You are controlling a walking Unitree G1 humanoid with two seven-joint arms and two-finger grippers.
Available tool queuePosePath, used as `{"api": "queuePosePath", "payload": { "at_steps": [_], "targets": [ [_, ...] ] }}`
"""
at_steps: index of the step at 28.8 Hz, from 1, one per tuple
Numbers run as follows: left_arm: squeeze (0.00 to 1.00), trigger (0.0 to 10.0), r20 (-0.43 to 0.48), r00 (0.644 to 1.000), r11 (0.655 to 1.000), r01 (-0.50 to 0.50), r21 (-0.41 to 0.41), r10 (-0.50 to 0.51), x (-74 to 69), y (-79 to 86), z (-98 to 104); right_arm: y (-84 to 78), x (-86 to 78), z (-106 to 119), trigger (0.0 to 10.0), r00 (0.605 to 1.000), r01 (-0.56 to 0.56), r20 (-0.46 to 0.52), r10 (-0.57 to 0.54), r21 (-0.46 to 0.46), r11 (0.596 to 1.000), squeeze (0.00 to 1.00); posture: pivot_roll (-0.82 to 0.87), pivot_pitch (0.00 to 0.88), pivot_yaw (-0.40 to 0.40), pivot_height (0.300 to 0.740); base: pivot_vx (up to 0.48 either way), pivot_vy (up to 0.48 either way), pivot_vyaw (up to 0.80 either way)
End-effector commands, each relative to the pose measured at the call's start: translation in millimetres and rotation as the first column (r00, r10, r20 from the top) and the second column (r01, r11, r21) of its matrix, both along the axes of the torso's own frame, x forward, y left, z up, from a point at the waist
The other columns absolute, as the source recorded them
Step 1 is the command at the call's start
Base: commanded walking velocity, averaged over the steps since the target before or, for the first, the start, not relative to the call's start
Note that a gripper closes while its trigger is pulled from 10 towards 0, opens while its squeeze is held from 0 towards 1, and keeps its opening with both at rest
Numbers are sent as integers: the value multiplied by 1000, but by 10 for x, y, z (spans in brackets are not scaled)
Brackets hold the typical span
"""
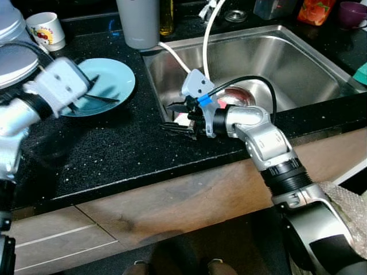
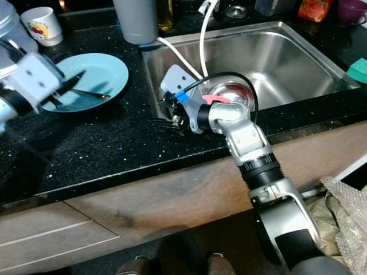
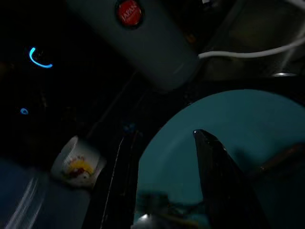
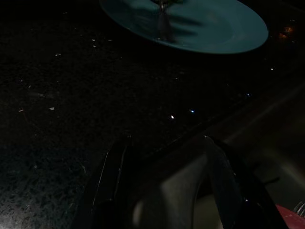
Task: Kitchen organization
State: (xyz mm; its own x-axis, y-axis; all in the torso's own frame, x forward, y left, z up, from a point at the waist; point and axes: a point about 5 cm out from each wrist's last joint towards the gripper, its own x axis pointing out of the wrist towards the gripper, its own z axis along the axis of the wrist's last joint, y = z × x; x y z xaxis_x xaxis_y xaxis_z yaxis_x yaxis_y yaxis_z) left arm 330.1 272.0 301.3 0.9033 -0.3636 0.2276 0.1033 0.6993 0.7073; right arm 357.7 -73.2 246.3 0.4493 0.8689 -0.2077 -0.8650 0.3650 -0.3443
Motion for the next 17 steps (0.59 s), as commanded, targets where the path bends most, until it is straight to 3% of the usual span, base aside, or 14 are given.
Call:
{"api": "queuePosePath", "payload": {
  "at_steps": [1,7,8,9,10,16,17],
  "targets": [
    [0,10000,-24,1000,1000,9,-17,-10,-9,23,-8,43,-12,-24,10000,1000,-14,5,14,-18,1000,0,62,148,15,740,0,0,0],
    [0,10000,-14,998,998,53,-44,-53,-17,-78,5,30,-13,-16,10000,1000,-9,8,9,-20,1000,0,54,148,19,740,0,0,0],
    [0,2275,0,998,997,61,-50,-61,-17,-97,23,18,-11,-12,10000,1000,-5,8,5,-21,1000,0,51,152,20,740,0,0,0],
    [0,2275,0,998,997,61,-50,-61,-17,-97,23,18,-11,-12,10000,1000,-5,8,5,-21,1000,0,51,152,20,740,0,0,0],
    [0,0,4,997,996,71,-62,-71,-19,-112,37,10,-9,-11,10000,1000,-3,8,3,-22,1000,0,51,152,20,740,0,0,0],
    [0,0,3,997,995,71,-69,-71,-27,-126,67,2,-10,-14,10000,1000,-2,7,2,-23,1000,0,53,159,17,740,0,0,0],
    [0,7098,-36,999,998,12,-56,-14,-14,-82,44,3,-10,-15,10000,1000,-2,5,3,-23,1000,0,54,160,16,740,0,0,0]
  ]
}}
